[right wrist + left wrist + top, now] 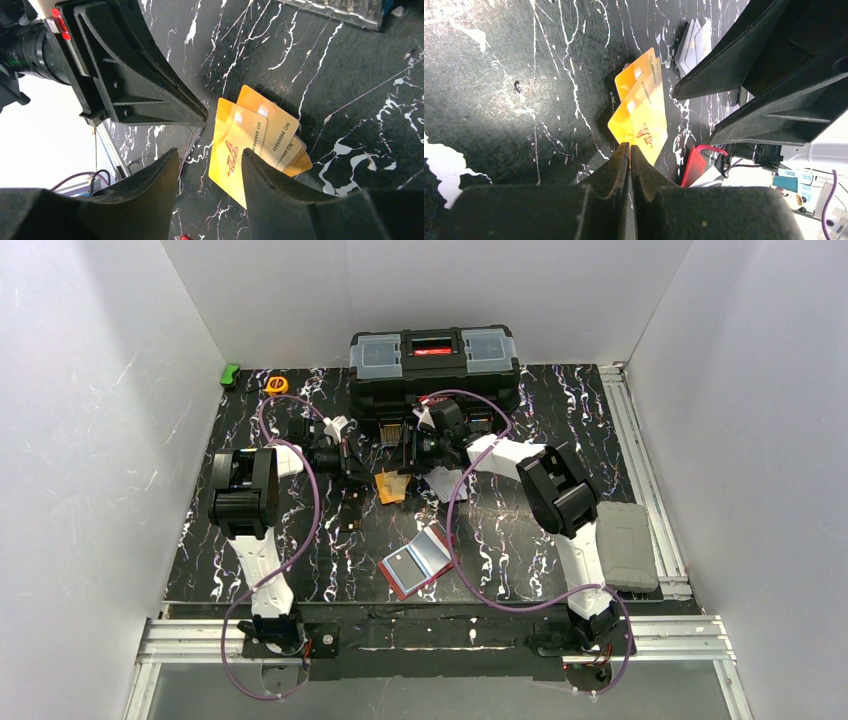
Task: Put the credit cards into the card holder
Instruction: Pick up the credit card from the center of the board.
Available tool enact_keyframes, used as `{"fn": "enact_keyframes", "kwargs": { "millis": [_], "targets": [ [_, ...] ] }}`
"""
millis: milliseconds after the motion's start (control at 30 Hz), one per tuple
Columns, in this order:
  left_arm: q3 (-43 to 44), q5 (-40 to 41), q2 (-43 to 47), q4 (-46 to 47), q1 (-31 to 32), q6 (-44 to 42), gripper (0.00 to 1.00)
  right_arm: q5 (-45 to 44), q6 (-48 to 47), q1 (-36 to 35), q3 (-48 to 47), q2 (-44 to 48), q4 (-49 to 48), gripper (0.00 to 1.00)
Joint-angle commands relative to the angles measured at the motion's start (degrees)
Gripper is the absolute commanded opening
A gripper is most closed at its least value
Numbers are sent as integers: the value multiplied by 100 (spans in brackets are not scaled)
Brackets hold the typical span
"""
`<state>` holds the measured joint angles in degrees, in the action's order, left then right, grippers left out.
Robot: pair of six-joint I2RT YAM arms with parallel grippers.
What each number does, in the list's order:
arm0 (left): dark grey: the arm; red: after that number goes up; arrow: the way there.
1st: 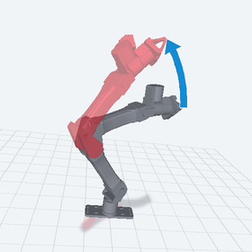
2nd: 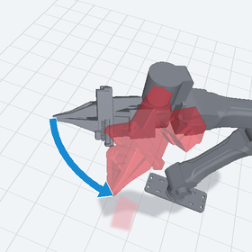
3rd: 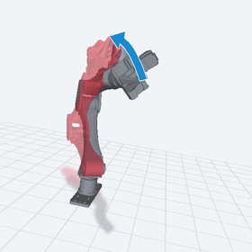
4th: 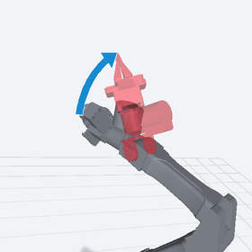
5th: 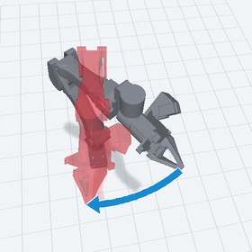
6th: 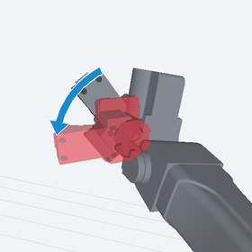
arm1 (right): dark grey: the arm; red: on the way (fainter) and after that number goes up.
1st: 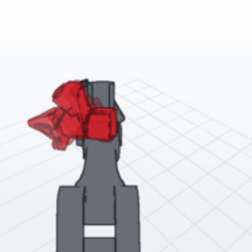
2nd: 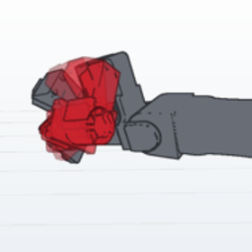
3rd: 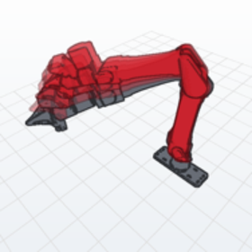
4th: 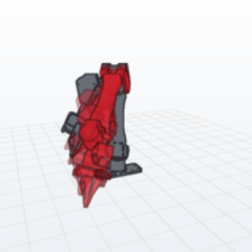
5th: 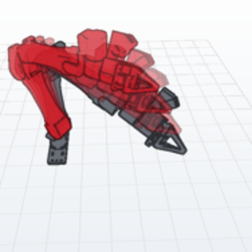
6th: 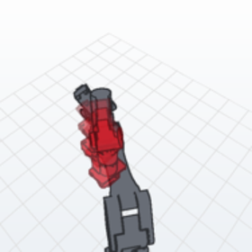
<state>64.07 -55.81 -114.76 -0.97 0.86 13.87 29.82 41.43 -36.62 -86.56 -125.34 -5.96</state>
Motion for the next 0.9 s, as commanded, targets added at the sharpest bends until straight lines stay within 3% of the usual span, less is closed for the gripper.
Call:
{"fn": "enact_keyframes", "kwargs": {
  "millis": [0,300,867],
  "targets": [
    [-101,2,357,-197,-25,-119,9,-76,-116,-108,-31,-42,297,57],
    [-140,114,378,-378,-27,-182,28,-586,-322,-259,507,338,227,57],
    [-247,84,238,40,162,25,32,-694,-360,-361,581,397,159,55]
  ]
}}
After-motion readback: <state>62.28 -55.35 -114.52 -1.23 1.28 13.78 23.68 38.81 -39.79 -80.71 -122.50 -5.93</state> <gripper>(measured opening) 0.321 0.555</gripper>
